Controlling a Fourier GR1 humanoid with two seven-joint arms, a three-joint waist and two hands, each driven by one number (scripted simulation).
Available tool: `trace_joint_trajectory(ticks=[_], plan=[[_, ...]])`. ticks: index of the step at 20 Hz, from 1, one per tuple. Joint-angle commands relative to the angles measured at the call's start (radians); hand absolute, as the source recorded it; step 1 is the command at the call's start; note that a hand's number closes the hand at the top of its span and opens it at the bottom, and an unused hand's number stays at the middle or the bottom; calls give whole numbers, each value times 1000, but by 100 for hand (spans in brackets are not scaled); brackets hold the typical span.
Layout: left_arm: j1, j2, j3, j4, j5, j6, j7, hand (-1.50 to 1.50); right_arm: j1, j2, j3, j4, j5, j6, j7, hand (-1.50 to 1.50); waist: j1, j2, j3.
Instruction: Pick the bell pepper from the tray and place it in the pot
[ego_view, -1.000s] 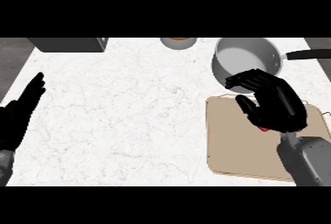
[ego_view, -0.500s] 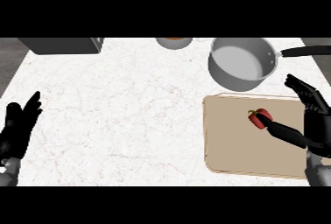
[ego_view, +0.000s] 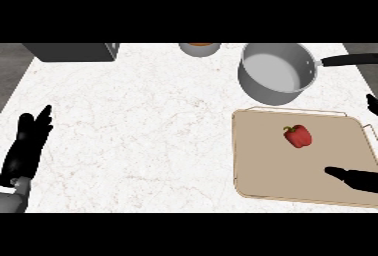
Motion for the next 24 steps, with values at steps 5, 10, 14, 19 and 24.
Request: trace_joint_trajectory(ticks=[5, 10, 14, 19, 24], plan=[[-39, -13, 9, 16, -25, 10, 24, 0, 40, -234, 80, -174, 107, 201, 356, -150, 8, 3, -1], [-12, -9, 29, 22, -20, -32, -7, 0, 40, -291, 80, -217, 25, 379, 449, -150, 15, 2, 1], [-18, -15, 60, 19, -43, -58, 8, 0, -44, -243, 68, -195, 66, 432, 545, -150, 19, 3, 2], [6, -91, 48, -6, -88, -49, 8, 0, -137, -117, 98, -103, 151, 449, 608, -150, 23, 3, 2], [-11, -66, 91, -39, -89, -92, 64, 0, -107, -25, 124, 68, 279, 410, 436, -150, 25, 3, 3]])
